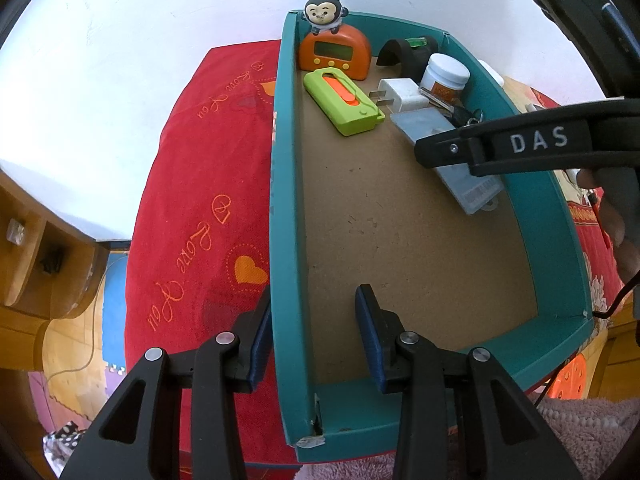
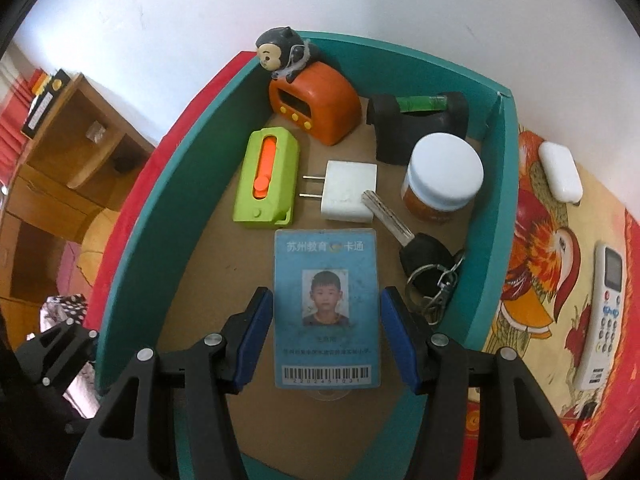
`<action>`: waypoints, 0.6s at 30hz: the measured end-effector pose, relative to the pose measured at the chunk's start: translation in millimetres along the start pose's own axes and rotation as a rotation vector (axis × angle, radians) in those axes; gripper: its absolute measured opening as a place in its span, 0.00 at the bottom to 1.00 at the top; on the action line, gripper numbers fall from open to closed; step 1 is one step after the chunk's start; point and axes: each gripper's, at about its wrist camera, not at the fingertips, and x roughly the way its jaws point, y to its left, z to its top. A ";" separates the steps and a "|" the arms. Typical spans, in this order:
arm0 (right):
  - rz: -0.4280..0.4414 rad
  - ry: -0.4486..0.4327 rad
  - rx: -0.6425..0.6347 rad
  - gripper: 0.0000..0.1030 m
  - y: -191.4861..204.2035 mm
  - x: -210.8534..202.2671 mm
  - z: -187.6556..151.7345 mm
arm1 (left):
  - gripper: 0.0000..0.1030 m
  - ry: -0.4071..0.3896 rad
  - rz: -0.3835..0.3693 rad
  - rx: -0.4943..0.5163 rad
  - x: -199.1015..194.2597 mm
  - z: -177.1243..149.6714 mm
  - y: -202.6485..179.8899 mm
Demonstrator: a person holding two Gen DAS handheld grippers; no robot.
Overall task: Organize objects
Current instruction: 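Carry the ID card into the box beside the charger plug, then open the right gripper to release the ID card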
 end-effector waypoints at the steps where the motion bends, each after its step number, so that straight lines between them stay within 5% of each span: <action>1: -0.006 -0.002 -0.004 0.54 1.3 1.9 0.2 | 0.38 0.000 0.000 0.000 -0.6 -1.0 -0.4; 12: -0.046 -0.011 -0.031 0.55 5.2 5.2 -2.4 | 0.38 0.000 0.000 0.001 0.0 0.2 0.4; 18: -0.025 -0.026 -0.027 0.63 3.2 1.4 -4.1 | 0.38 0.000 -0.001 0.001 -0.1 0.2 0.7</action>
